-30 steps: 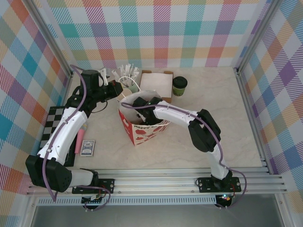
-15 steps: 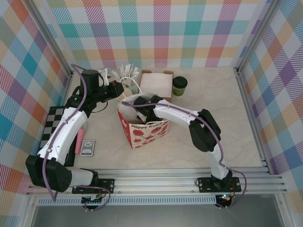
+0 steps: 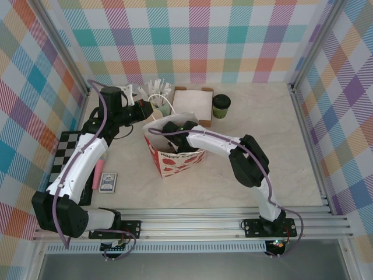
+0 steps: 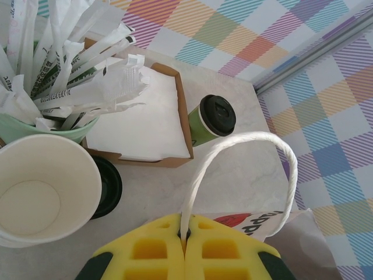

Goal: Pack the takeout coffee

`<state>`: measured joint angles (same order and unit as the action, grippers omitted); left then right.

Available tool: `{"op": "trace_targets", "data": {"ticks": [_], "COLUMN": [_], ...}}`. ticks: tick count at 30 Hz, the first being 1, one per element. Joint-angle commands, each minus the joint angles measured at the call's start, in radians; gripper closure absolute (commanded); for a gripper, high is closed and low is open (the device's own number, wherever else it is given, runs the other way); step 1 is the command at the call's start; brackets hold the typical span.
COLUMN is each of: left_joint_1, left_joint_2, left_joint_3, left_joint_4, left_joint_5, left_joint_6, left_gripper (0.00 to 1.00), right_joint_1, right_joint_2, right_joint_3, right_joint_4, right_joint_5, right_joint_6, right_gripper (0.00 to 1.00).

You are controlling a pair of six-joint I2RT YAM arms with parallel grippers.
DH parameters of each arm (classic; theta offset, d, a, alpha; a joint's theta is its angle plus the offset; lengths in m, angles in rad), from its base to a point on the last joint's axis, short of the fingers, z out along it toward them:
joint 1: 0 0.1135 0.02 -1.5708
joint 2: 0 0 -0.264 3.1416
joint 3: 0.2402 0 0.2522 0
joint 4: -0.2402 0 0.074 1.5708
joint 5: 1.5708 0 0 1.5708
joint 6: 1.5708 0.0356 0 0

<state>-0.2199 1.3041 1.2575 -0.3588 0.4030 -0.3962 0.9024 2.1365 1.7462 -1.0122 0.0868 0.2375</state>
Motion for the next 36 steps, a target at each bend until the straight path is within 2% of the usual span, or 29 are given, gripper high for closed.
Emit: {"op": "trace_targets", "data": {"ticks": [1, 7, 16, 21, 22, 24, 25, 26, 27, 29, 36], "left_joint_1": [0.01, 0.01, 0.01, 0.01, 0.01, 0.01, 0.01, 0.01, 0.01, 0.01, 0.008], "left_joint_2": [-0.024, -0.025, -0.035, -0.05, -0.05, -0.051, -0.051, -0.051, -0.05, -0.048, -0.03], "left_joint_3": [-0.015, -0.014, -0.024, -0.043, -0.044, -0.045, -0.043, -0.041, -0.041, -0.04, -0.04], "left_joint_4": [0.016, 0.019, 0.036, 0.065, 0.066, 0.066, 0.064, 0.063, 0.063, 0.063, 0.072], "left_joint_5": [0.012, 0.008, 0.018, 0.015, 0.012, 0.007, 0.005, 0.003, 0.003, 0.006, 0.032], "left_joint_6": [0.018, 0.033, 0.053, 0.064, 0.065, 0.069, 0.071, 0.073, 0.074, 0.075, 0.061], "left_gripper": [1.0, 1.0, 1.0, 1.0, 1.0, 1.0, 1.0, 1.0, 1.0, 1.0, 1.0], "right_joint_1": [0.0, 0.0, 0.0, 0.0, 0.0, 0.0, 0.0, 0.0, 0.0, 0.0, 0.0], "right_joint_2": [-0.061, -0.049, -0.049, -0.085, -0.091, -0.104, -0.107, -0.111, -0.113, -0.111, -0.075], "right_joint_3": [-0.003, -0.008, 0.182, 0.182, 0.175, 0.149, 0.136, 0.119, 0.096, 0.049, -0.06], "right_joint_4": [0.027, -0.021, -0.147, -0.136, -0.133, -0.13, -0.135, -0.14, -0.145, -0.142, -0.049], "right_joint_5": [-0.068, -0.183, -0.149, -0.144, -0.141, -0.129, -0.121, -0.116, -0.11, -0.104, -0.101], "right_joint_6": [-0.039, -0.009, 0.039, 0.058, 0.058, 0.051, 0.046, 0.039, 0.033, 0.027, -0.002], "right_gripper": [0.68, 0.6, 0.45, 0.43, 0.45, 0.54, 0.62, 0.76, 0.84, 0.94, 0.99]}}
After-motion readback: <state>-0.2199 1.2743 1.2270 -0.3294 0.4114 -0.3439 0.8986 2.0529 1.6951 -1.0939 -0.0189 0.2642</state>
